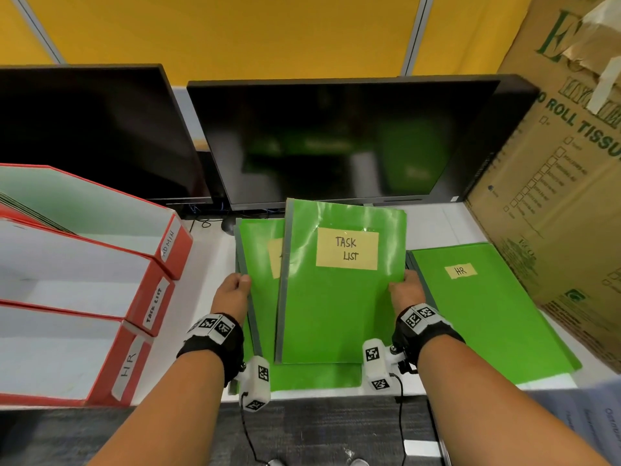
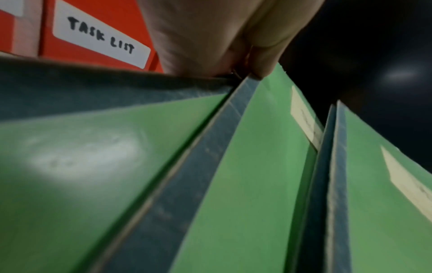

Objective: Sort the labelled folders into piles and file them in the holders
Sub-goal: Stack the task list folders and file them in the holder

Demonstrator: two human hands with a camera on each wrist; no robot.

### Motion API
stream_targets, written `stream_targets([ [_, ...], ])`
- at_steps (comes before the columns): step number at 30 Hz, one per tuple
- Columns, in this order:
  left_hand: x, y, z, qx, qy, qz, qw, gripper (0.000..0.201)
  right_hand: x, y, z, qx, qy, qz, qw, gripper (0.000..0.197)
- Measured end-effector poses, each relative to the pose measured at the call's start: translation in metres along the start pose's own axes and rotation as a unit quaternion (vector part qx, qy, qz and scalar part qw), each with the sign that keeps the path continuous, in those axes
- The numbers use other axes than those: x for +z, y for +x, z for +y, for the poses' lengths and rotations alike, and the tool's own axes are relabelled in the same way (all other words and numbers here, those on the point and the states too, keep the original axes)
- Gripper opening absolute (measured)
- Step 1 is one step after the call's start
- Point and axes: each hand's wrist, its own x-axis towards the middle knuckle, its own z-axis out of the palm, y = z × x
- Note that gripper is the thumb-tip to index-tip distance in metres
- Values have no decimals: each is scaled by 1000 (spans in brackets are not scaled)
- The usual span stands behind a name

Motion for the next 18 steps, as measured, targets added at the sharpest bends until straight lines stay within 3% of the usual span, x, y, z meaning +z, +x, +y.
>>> stream_targets([
  [7, -7, 5, 4, 2, 38, 41, 998, 26, -10, 9, 5, 14, -16, 9, 1000, 40],
  [13, 7, -13, 30, 49, -55, -47, 996, 37, 7, -10, -11, -26, 8, -76, 997, 31],
  [18, 6, -18, 57, 100, -136, -87, 982, 64, 5, -18, -30, -47, 131, -122, 983, 67],
])
